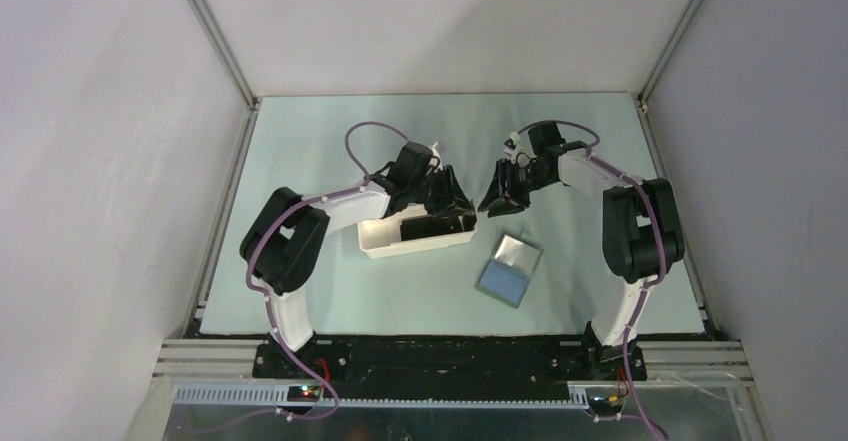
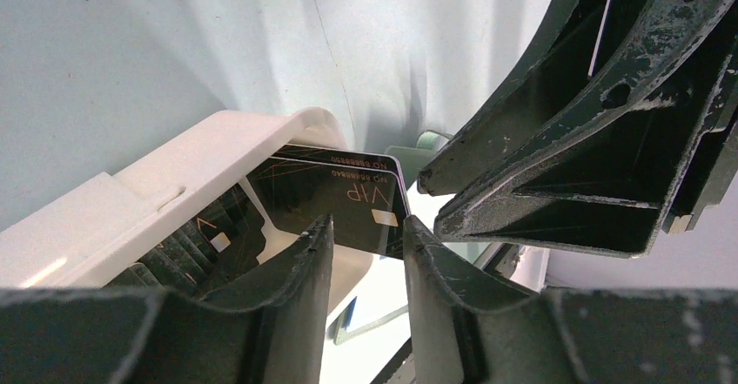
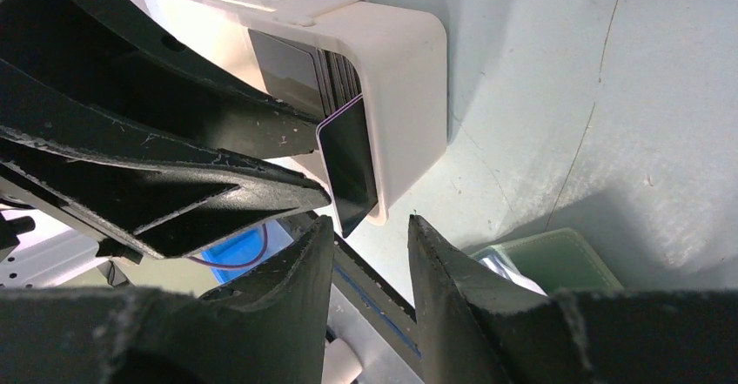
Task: Put the credit cards into the card holder
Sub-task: Adjust the credit card in the storage box.
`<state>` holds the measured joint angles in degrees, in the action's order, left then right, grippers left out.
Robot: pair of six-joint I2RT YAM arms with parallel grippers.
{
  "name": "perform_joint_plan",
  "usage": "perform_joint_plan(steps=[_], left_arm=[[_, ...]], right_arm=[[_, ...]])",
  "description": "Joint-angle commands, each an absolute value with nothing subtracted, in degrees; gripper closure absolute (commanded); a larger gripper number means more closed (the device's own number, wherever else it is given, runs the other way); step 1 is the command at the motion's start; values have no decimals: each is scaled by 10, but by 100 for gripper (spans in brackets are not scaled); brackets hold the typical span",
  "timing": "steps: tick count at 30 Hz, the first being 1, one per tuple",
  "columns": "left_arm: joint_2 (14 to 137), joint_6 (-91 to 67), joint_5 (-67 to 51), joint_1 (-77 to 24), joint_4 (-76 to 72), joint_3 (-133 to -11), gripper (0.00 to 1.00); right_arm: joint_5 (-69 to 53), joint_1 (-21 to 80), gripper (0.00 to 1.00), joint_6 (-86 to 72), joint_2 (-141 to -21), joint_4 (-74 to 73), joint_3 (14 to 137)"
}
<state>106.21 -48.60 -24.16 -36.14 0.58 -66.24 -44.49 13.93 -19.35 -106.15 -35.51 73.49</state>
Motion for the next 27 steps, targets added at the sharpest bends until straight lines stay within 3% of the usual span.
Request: perform_joint_plan(steps=[1, 6, 16, 18, 23, 27], left_arm=[[1062, -486, -241, -366, -5, -687, 59], [1072, -486, -243, -369, -4, -688, 61], [1064, -479, -234, -370, -4, -680, 80], [1058, -481, -236, -371, -4, -679, 77], [1039, -498, -241, -370, -17, -675, 52], [1037, -503, -245, -370, -24, -676, 49]], right_arm=[[-458, 139, 59, -182, -1043, -358, 734], [-459, 139, 59, -182, -1045, -357, 734], [-457, 142, 59, -179, -1045, -361, 734], [-457, 144, 59, -179, -1046, -361, 734], [-455, 143, 59, -178, -1045, -361, 734], [-454, 140, 59, -178, -1043, -363, 734]])
